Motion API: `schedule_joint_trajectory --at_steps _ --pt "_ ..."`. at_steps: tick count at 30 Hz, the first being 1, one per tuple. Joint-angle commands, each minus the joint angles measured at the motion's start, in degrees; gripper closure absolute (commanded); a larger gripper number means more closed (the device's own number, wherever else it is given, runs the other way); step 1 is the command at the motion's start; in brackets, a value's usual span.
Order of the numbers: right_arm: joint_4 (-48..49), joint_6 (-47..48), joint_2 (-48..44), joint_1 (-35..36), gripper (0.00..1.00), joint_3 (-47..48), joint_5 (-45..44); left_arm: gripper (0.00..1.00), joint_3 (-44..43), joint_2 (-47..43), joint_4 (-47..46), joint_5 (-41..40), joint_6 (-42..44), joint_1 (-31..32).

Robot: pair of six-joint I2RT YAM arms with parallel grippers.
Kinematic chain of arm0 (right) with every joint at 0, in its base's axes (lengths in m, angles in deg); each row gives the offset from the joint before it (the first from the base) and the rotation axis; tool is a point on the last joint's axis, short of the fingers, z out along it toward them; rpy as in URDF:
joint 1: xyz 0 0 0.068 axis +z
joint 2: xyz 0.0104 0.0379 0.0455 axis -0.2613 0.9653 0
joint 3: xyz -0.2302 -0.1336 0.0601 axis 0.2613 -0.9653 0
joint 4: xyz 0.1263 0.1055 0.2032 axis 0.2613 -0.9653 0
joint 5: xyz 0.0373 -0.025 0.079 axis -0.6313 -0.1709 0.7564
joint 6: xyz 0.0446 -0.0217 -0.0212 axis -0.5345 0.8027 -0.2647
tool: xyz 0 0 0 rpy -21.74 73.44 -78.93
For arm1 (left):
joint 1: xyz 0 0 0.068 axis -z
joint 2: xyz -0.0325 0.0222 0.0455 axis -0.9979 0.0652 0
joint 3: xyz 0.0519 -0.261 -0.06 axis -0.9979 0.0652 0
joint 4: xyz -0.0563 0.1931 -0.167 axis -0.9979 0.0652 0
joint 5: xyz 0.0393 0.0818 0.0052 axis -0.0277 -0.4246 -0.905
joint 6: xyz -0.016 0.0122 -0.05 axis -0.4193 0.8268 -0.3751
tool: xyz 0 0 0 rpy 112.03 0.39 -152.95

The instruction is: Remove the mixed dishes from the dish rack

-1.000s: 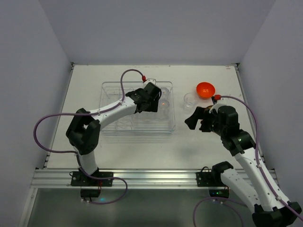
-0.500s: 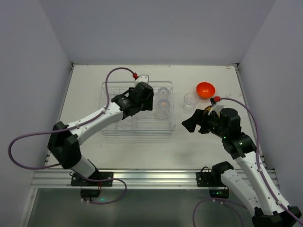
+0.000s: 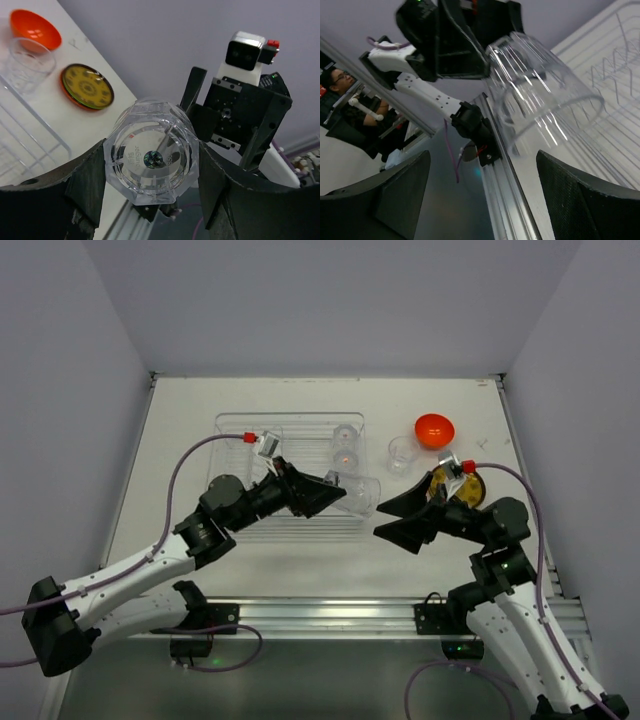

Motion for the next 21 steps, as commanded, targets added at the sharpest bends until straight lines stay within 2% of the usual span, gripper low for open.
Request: schedule_joint_trajectory --at_steps 1,6,10,14,18,19,21 --pt "12.3 -5.4 -0.9 0.4 0.14 1.3 7.1 1.00 3.3 0.9 -19.5 9.8 -10.3 0.1" --pt "10.9 -5.0 -0.3 0.7 0.21 2.7 4.8 1.00 6.2 3.1 -27.8 11.3 -15.1 0.3" --pt "11.2 -4.3 0.4 0.8 0.28 3.2 3.5 1.00 7.2 6.0 -30.7 11.1 -17.3 1.0" --pt "15.7 -7.6 0.8 1.0 0.42 2.0 2.2 1.00 9.2 7.4 -34.1 9.6 -18.9 1.4" --pt "21.6 -10.3 0.8 1.2 0.71 0.5 -0.4 1.00 11.6 6.9 -36.5 4.9 -19.5 2.6" --pt "22.6 -10.6 0.8 1.3 0.83 -0.1 -0.8 1.00 11.7 6.8 -36.6 4.4 -19.4 2.9" --pt "23.1 -11.2 0.5 1.3 0.99 -0.5 -2.8 1.00 11.7 6.8 -37.0 3.7 -19.3 3.2"
